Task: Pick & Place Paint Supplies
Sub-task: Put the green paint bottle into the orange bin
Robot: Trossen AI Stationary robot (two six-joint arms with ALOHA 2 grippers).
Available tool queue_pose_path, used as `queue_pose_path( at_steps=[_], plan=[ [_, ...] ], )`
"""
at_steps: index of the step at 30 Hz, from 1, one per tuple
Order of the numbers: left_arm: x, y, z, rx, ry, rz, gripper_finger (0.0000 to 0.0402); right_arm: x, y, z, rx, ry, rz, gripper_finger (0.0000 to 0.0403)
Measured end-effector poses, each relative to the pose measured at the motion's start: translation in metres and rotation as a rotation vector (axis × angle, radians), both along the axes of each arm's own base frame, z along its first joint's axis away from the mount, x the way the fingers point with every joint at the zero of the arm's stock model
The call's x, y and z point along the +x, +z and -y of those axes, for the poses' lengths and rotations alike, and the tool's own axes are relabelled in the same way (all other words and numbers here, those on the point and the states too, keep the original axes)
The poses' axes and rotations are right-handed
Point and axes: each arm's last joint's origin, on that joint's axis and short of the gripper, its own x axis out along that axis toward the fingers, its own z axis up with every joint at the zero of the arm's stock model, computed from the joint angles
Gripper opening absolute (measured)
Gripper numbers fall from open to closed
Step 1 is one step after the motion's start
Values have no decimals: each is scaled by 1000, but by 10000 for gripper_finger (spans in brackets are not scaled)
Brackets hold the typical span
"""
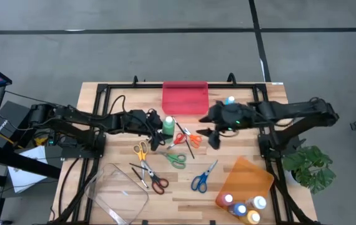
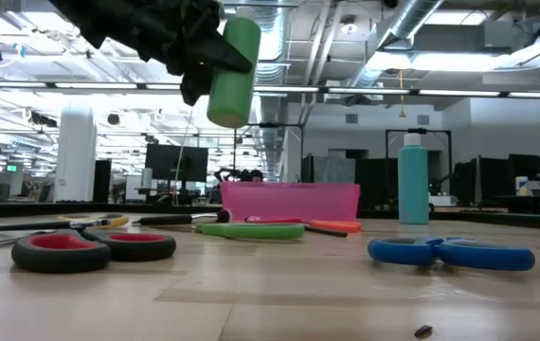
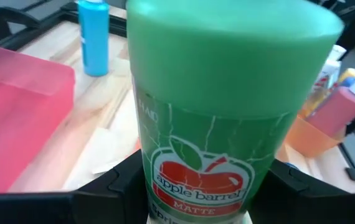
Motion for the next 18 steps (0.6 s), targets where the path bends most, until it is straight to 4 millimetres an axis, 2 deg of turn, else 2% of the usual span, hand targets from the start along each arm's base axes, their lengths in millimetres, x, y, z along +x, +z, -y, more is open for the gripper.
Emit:
queue_pose_path(
  at_steps=[12, 18],
  plan=[
    [-1, -2, 14, -9, -69, -24, 198, 85, -11, 26, -138, 205, -6, 226],
    [-1, -3, 15, -8, -72, -39, 198, 113, -7, 30, -149, 301, -10, 226]
  ],
)
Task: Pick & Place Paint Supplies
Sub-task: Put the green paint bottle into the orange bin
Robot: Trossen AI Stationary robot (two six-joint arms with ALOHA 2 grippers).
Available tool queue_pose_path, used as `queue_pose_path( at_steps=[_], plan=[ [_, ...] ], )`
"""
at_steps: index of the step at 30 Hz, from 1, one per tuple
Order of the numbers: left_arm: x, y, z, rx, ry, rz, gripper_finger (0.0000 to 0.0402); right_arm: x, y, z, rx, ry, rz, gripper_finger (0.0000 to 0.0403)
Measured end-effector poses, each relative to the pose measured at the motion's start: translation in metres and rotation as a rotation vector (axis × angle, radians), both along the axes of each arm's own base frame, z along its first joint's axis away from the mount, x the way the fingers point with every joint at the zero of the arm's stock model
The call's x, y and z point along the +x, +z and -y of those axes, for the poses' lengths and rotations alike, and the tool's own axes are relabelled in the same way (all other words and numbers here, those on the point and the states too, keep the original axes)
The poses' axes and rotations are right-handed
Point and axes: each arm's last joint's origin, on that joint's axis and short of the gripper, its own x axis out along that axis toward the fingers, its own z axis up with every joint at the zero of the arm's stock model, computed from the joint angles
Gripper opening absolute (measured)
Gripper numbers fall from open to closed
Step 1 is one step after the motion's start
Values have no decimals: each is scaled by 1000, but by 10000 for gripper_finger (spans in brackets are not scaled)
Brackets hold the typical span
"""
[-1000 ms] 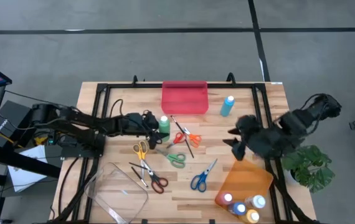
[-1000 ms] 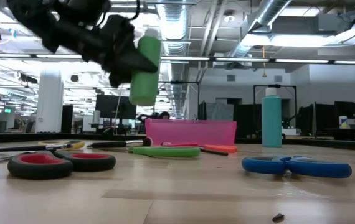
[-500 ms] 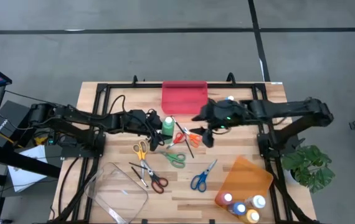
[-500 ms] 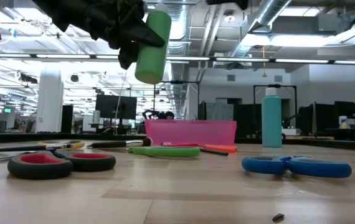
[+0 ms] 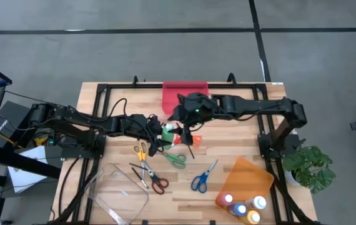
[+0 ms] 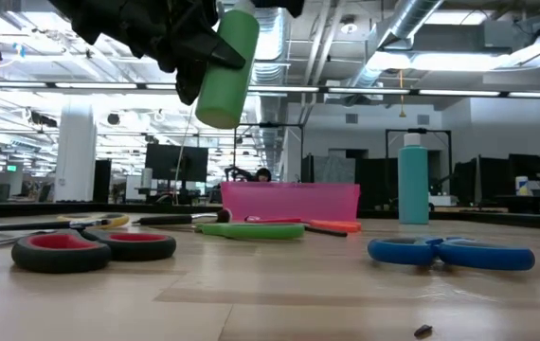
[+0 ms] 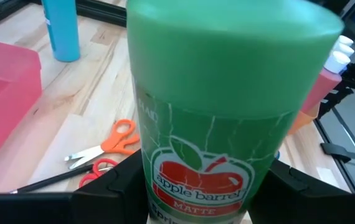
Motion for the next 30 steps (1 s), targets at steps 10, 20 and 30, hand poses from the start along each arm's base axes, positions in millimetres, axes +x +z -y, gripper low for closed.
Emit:
queue_pose_path(
  at_steps=[10, 20, 30],
  plan=[
    [0, -1, 0, 0, -1, -14, 198, 15, -15, 1, 21, 48, -98, 226],
    [0, 0, 0, 2, 1, -8, 198, 15, -13, 12, 21, 23, -91, 224],
    [0, 0, 0, 4, 0, -7, 198, 14, -14, 12, 25, 19, -99, 201]
  ],
)
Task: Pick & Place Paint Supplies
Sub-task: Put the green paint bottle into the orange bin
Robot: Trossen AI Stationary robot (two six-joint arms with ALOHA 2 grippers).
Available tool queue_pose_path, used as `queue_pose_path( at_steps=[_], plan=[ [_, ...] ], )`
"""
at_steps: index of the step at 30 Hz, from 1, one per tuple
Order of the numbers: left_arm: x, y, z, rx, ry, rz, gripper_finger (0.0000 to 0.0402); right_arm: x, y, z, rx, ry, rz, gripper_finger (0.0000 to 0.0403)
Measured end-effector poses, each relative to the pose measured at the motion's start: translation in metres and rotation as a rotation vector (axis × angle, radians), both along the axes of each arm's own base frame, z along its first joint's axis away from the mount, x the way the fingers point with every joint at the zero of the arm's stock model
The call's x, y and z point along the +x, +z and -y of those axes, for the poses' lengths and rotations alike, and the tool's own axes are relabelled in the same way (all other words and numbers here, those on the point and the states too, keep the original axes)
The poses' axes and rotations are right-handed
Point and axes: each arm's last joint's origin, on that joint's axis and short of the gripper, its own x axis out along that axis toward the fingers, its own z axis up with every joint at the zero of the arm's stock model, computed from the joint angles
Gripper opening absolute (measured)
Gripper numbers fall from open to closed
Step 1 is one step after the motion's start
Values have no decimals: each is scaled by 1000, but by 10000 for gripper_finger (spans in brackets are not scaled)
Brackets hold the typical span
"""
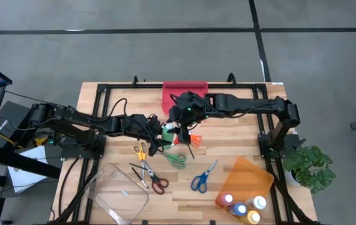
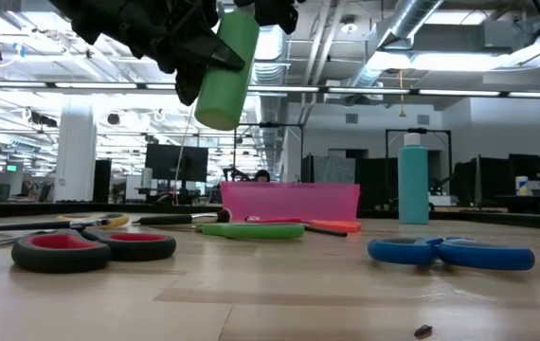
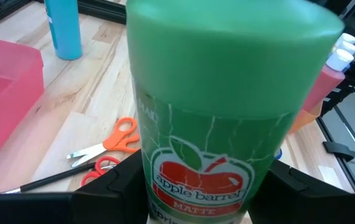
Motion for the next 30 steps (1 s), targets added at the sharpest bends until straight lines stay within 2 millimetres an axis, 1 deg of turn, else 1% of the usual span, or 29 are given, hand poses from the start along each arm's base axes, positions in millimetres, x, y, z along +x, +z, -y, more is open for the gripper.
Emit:
queue_pose_path(
  at_steps=[5, 20, 26, 30],
  plan=[
    [0, 0, 0, 0, 0, 0, 198, 0, 0, 0, -2, 1, -5, 189],
    [0, 0, 0, 4, -1, -1, 198, -1, -1, 2, -6, 3, -11, 114],
    [0, 0, 0, 3, -1, -1, 199, -1, -1, 1, -8, 6, -11, 111],
    [0, 0, 0, -1, -7, -1, 212, -1, -1, -2, -10, 11, -11, 111]
  ],
)
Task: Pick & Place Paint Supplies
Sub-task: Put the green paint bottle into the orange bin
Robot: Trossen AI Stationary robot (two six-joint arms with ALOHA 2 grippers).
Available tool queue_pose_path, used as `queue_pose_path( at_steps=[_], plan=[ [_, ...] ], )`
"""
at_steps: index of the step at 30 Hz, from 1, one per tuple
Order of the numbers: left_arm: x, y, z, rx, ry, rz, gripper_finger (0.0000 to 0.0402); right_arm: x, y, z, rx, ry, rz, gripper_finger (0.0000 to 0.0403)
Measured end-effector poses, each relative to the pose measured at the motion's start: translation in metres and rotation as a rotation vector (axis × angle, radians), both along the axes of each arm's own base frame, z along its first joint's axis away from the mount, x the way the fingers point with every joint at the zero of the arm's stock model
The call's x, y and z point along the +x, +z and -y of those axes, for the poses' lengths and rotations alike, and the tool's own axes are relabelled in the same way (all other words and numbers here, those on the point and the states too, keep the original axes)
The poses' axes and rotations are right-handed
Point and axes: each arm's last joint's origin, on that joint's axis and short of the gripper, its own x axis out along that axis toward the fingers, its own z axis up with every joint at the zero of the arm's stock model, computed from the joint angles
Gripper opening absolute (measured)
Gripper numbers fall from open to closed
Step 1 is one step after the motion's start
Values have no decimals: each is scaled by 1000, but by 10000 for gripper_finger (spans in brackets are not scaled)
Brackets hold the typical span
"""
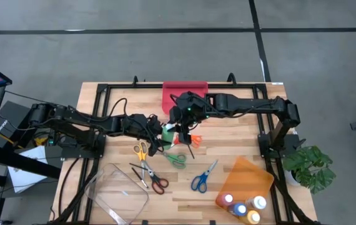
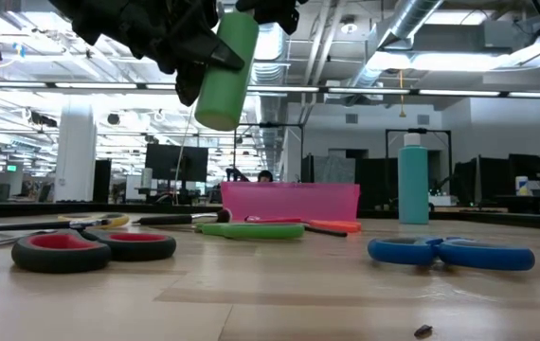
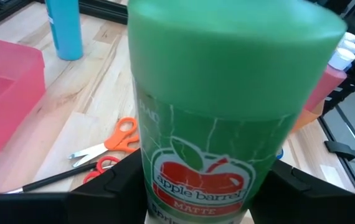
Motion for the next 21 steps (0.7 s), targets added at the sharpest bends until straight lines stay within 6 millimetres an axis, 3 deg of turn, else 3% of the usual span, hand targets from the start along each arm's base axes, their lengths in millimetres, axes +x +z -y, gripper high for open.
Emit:
queue_pose_path(
  at_steps=[6, 11, 15, 21],
  plan=[
    [0, 1, 2, -50, -83, 3, 266, -7, 7, -1, -1, 6, 7, 111],
    [-3, 5, 2, -84, -104, 12, 301, -30, 27, -2, -10, -9, 10, 111],
    [-10, 16, 3, -87, -116, 52, 311, -64, 50, -10, -17, -50, -10, 111],
    [-26, 40, 2, -69, -88, 155, 306, -136, 80, -41, -26, -187, -63, 111]
  ],
)
